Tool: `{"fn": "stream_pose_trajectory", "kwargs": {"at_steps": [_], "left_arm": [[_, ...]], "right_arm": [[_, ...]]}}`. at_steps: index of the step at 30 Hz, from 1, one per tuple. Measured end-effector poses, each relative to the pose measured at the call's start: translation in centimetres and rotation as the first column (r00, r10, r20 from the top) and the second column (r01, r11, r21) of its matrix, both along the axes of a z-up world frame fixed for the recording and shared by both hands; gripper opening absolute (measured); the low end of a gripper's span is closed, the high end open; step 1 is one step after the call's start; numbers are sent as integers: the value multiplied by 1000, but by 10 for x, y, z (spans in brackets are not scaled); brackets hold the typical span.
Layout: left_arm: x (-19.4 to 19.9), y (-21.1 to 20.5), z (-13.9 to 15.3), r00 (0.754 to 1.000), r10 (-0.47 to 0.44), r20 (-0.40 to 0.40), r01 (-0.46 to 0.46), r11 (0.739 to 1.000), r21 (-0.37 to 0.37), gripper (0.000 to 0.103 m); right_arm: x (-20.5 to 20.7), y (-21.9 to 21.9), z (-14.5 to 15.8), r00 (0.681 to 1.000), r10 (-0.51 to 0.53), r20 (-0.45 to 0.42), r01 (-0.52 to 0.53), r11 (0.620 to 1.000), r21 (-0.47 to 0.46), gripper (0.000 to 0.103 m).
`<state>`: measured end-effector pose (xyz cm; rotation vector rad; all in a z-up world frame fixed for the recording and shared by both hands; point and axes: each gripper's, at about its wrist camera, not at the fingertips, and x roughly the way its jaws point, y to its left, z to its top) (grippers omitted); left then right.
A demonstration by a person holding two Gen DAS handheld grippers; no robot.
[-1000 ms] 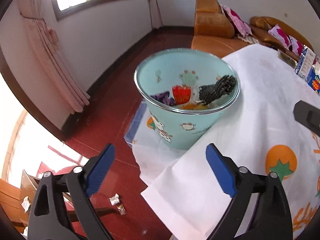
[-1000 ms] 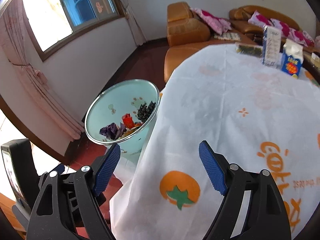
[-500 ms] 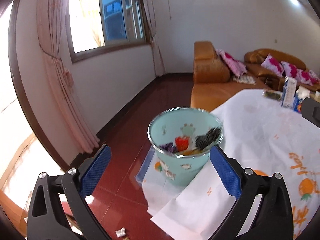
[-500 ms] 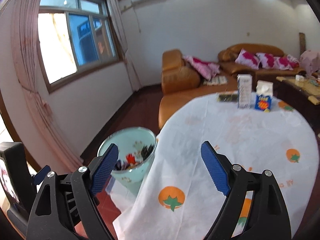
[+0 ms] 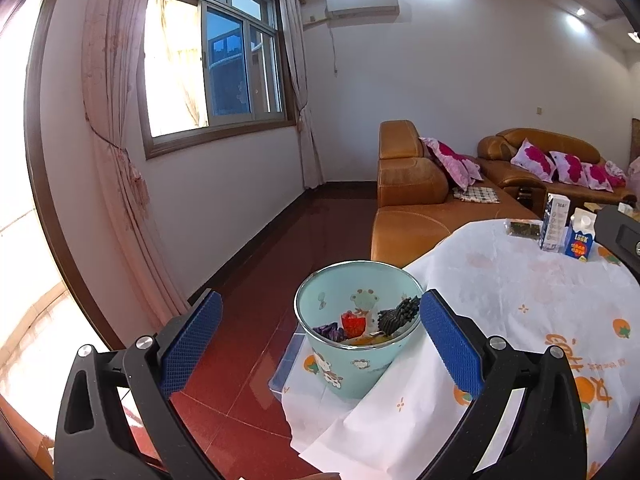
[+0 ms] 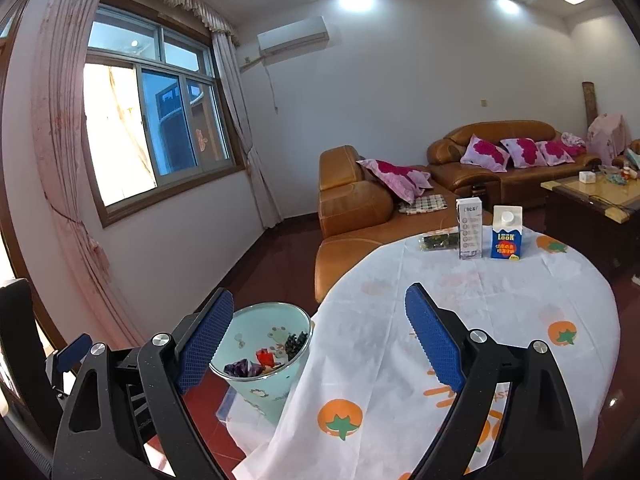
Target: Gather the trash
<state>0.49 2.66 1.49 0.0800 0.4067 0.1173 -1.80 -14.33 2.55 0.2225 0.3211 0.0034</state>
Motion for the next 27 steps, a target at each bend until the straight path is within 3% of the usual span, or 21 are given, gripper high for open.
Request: {"fn": "stream_pose_trajectory", "kwargs": {"at_steps": [27], "left_arm": [[-2,6,2,1000,5,6,-5,1000,-24,97]], "right_arm": [[-1,8,2,1000,13,-10,-13,1000,4,87]]}}
